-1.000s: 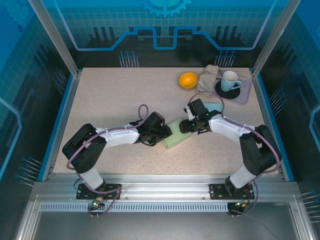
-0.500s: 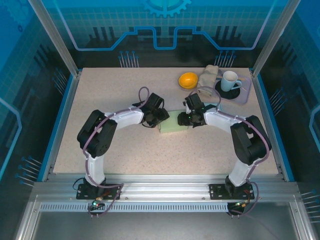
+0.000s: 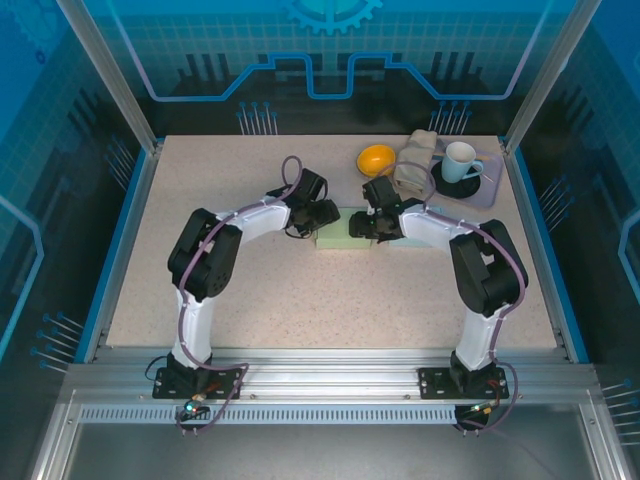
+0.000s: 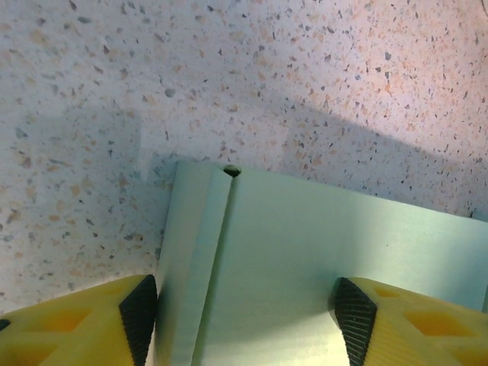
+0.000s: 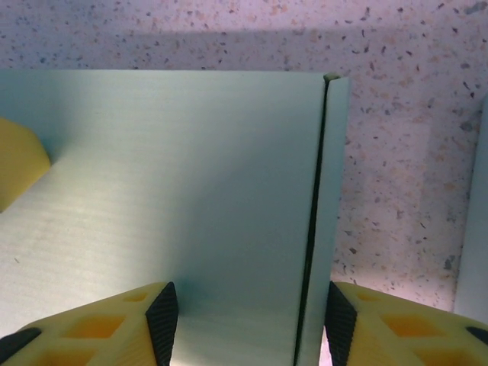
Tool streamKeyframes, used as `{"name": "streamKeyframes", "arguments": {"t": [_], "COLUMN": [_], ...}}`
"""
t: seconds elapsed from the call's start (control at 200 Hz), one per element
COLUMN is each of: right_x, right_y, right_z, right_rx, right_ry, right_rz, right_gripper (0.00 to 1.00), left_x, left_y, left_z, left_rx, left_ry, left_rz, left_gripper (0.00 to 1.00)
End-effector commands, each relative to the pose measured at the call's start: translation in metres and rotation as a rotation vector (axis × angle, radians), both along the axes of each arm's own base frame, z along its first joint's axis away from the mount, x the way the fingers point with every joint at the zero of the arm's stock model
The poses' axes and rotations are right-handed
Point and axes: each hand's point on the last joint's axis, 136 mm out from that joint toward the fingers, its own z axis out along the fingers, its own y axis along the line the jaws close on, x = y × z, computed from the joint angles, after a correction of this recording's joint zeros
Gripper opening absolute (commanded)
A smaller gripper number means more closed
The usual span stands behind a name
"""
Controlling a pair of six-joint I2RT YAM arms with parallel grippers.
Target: Fold the paper box
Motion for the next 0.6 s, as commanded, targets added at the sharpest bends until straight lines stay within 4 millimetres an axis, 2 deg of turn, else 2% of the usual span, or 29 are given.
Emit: {"name": "streamKeyframes", "arguments": {"t": [0.0, 0.2, 0.255, 0.33, 0.405, 0.44, 0.46, 0.47, 0.485, 0.495, 0.51, 0.56, 0.595], "right_x": [0.007, -0.005, -0.012, -0.02, -0.027, -0.029, -0.031, -0.031, -0.031, -0.032, -0.033, -0.034, -0.037], "right_y": [0.011, -0.001, -0.008, -0.024, -0.045, -0.055, -0.064, -0.066, -0.073, -0.08, -0.083, -0.112, -0.13], "right_z": [0.031, 0.077, 0.087, 0.101, 0.119, 0.125, 0.13, 0.131, 0.134, 0.136, 0.139, 0.146, 0.139], "right_rx": [0.043, 0.014, -0.001, -0.028, -0.051, -0.054, -0.056, -0.057, -0.061, -0.067, -0.068, -0.106, -0.143], "right_ry": [-0.085, -0.174, -0.193, -0.237, -0.323, -0.354, -0.379, -0.384, -0.4, -0.414, -0.427, -0.493, -0.526], "right_rz": [0.041, 0.089, 0.098, 0.099, 0.106, 0.097, 0.084, 0.084, 0.07, 0.055, 0.048, -0.025, -0.065], "right_gripper": [0.58, 0.61, 0.63, 0.65, 0.71, 0.74, 0.83, 0.84, 0.96, 0.99, 1.0, 1.0, 1.0], "left_x": [0.015, 0.018, 0.015, 0.006, -0.006, -0.014, -0.019, -0.021, -0.024, -0.026, -0.03, -0.041, -0.051], "left_y": [-0.003, 0.032, 0.044, 0.062, 0.089, 0.105, 0.113, 0.118, 0.125, 0.129, 0.136, 0.163, 0.182], "left_z": [0.037, 0.085, 0.096, 0.112, 0.133, 0.136, 0.141, 0.142, 0.147, 0.147, 0.15, 0.156, 0.159], "left_rx": [-0.045, 0.013, 0.026, 0.046, 0.094, 0.131, 0.152, 0.165, 0.181, 0.195, 0.213, 0.309, 0.392], "left_ry": [-0.087, -0.182, -0.194, -0.231, -0.306, -0.328, -0.349, -0.356, -0.373, -0.378, -0.393, -0.437, -0.471], "left_rz": [-0.049, -0.041, -0.03, -0.013, 0.025, 0.043, 0.054, 0.059, 0.068, 0.072, 0.081, 0.117, 0.154], "left_gripper": [0.7, 0.82, 0.98, 0.99, 0.99, 0.99, 0.99, 0.99, 0.99, 0.99, 0.99, 0.99, 0.99]}}
